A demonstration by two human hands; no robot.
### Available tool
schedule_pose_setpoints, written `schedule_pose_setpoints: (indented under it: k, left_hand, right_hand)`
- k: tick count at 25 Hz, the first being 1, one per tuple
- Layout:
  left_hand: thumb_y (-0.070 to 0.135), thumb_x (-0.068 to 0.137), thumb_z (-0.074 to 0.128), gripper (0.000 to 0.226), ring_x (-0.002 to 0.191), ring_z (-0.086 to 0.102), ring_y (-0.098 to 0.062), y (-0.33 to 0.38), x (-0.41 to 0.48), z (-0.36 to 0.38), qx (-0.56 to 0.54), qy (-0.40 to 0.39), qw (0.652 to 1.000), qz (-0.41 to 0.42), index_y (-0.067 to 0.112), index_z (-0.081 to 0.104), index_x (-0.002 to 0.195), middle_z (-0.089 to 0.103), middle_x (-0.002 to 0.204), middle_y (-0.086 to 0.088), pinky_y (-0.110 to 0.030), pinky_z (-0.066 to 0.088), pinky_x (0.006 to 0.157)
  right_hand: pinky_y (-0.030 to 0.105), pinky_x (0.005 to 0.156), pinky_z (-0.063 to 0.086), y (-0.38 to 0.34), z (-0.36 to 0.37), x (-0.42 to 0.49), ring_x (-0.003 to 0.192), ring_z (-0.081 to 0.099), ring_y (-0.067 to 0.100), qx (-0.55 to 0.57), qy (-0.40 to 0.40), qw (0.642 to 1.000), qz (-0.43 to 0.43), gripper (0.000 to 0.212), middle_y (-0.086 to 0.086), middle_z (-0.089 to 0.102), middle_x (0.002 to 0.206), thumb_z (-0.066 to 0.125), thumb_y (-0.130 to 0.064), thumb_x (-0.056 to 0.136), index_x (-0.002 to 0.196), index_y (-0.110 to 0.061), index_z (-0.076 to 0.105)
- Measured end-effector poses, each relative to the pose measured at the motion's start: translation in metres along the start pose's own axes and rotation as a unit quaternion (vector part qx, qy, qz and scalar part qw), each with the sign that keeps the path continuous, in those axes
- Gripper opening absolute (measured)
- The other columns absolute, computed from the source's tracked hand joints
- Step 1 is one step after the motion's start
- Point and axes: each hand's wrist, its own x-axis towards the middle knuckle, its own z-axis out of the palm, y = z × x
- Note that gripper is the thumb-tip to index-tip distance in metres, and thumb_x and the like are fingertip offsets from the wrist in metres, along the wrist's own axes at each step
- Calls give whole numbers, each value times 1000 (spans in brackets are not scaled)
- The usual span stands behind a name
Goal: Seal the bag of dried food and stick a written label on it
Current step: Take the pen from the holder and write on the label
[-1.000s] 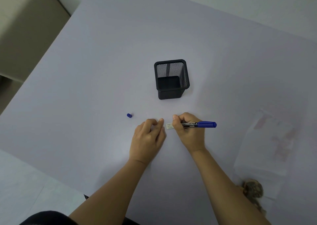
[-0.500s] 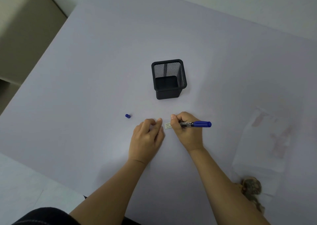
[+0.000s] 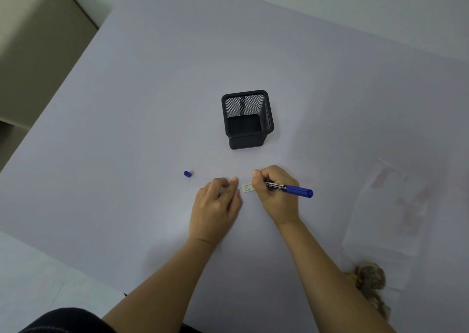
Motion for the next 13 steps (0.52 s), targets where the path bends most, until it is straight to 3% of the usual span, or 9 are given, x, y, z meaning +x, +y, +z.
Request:
schedule_pose_setpoints:
  k: [13]
  left_hand:
    - [18,87,56,24,65,59,-26,1,0,-2,5,3,1000,-3,5,71,102,61,84,-9,-37,50,62]
  right_hand:
    - [13,53,38,3,2,-1,58,44,18,-4,4,1000,-7,34,7,50,56,53,-22,88,61,-4,49]
